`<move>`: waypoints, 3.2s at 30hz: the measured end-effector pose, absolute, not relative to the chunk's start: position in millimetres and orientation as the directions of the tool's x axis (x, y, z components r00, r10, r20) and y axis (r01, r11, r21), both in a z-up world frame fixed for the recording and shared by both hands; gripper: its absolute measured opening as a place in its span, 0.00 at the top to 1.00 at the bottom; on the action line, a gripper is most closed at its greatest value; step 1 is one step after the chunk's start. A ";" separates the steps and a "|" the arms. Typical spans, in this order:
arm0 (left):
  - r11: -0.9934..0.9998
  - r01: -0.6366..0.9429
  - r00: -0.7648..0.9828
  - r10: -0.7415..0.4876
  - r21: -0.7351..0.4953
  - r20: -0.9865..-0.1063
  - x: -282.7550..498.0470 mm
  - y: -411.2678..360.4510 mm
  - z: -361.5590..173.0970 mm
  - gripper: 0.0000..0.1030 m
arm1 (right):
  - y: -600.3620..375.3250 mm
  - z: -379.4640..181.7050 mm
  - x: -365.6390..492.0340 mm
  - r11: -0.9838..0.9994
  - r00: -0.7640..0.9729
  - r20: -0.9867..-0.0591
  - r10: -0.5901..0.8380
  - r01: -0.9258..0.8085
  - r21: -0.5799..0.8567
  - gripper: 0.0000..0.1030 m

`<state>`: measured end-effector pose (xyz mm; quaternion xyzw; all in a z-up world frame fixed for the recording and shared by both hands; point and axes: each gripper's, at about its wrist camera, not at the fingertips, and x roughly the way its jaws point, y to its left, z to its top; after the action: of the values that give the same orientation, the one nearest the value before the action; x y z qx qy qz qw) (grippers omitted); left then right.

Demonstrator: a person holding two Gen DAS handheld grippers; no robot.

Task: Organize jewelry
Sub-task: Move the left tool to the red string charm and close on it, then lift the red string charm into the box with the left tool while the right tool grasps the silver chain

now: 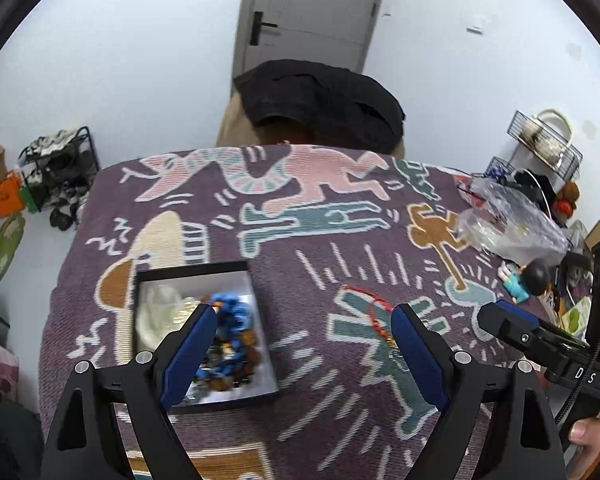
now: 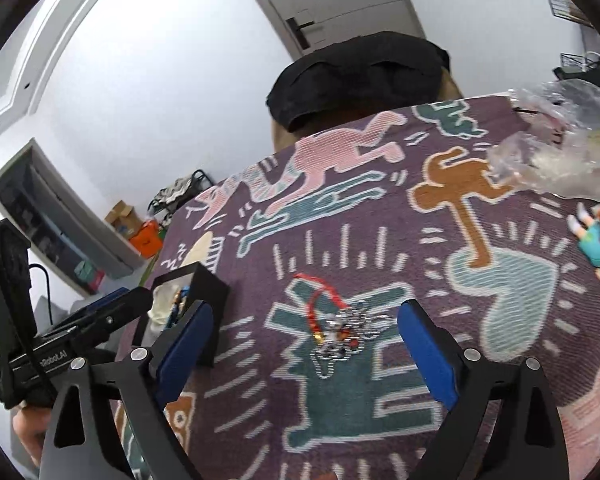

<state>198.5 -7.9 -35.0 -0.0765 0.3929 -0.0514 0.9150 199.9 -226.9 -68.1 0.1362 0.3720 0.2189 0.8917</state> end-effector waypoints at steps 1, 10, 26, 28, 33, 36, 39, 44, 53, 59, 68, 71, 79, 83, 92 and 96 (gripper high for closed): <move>0.983 0.040 0.683 -0.158 -0.179 -0.713 200.4 -11.0 -35.5 0.13 | -231.0 -68.7 200.2 0.872 0.631 -0.608 0.482 -0.280 0.401 0.09; 0.983 0.093 0.648 -0.181 -0.160 -0.740 217.1 -44.5 -46.7 0.14 | -260.6 -82.0 208.8 0.883 0.634 -0.629 0.449 -0.208 0.421 0.09; 0.983 0.110 0.496 -0.180 -0.144 -0.850 260.1 -90.4 -105.9 0.63 | -287.0 -97.1 212.5 0.881 0.648 -0.626 0.434 -0.161 0.444 0.09; 0.985 0.101 0.482 -0.174 -0.142 -0.859 264.4 -92.1 -112.1 0.67 | -288.4 -99.3 213.7 0.884 0.648 -0.630 0.428 -0.155 0.441 0.09; 0.985 0.086 0.442 -0.171 -0.148 -0.881 274.4 -96.4 -128.2 0.68 | -288.9 -104.0 216.9 0.888 0.644 -0.639 0.421 -0.147 0.436 0.09; 0.990 0.101 0.463 -0.136 -0.101 -0.876 273.5 -105.1 -129.4 0.69 | -287.1 -106.9 218.7 0.888 0.637 -0.645 0.422 -0.146 0.436 0.09; 0.989 0.108 0.452 -0.143 -0.105 -0.881 274.9 -103.0 -129.5 0.93 | -282.9 -109.4 220.9 0.892 0.629 -0.655 0.419 -0.151 0.425 0.16; 0.980 0.129 0.494 -0.197 -0.152 -0.847 265.4 -92.3 -115.3 0.93 | -270.6 -115.0 223.7 0.898 0.606 -0.676 0.420 -0.168 0.407 0.22; 0.974 0.151 0.598 -0.226 -0.169 -0.769 248.0 -78.8 -59.6 0.93 | -244.3 -117.5 223.4 0.900 0.580 -0.692 0.429 -0.212 0.380 0.23; 0.976 0.145 0.649 -0.219 -0.164 -0.728 238.1 -66.0 -32.6 0.93 | -226.3 -120.3 225.8 0.906 0.563 -0.711 0.421 -0.233 0.353 0.24; 0.981 0.084 0.700 -0.185 -0.177 -0.690 226.6 -27.4 -12.4 0.93 | -180.9 -129.3 235.3 0.936 0.539 -0.770 0.341 -0.274 0.222 0.24; 0.982 0.071 0.709 -0.175 -0.177 -0.683 223.3 -17.9 -9.1 0.93 | -169.4 -136.1 240.0 0.949 0.538 -0.791 0.291 -0.270 0.165 0.24; 0.979 0.053 0.721 -0.175 -0.197 -0.671 217.4 0.4 -6.9 0.93 | -138.6 -140.3 237.5 0.951 0.560 -0.806 0.194 -0.309 0.013 0.27; 0.979 0.046 0.723 -0.170 -0.199 -0.670 214.1 6.2 -6.6 0.93 | -136.7 -136.8 233.2 0.939 0.567 -0.797 0.210 -0.345 0.002 0.83; 0.978 0.030 0.735 -0.161 -0.205 -0.659 207.7 20.3 0.0 0.93 | -156.9 -117.4 231.1 0.907 0.538 -0.748 0.388 -0.367 0.206 0.92; 0.979 0.020 0.744 -0.152 -0.205 -0.650 203.3 29.0 5.4 0.93 | -156.0 -101.8 226.3 0.888 0.549 -0.713 0.436 -0.393 0.240 0.92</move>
<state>203.3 29.0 5.4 -0.0925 0.3545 -0.0463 0.9293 226.3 -156.0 -101.8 0.0260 0.4125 0.2355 0.8796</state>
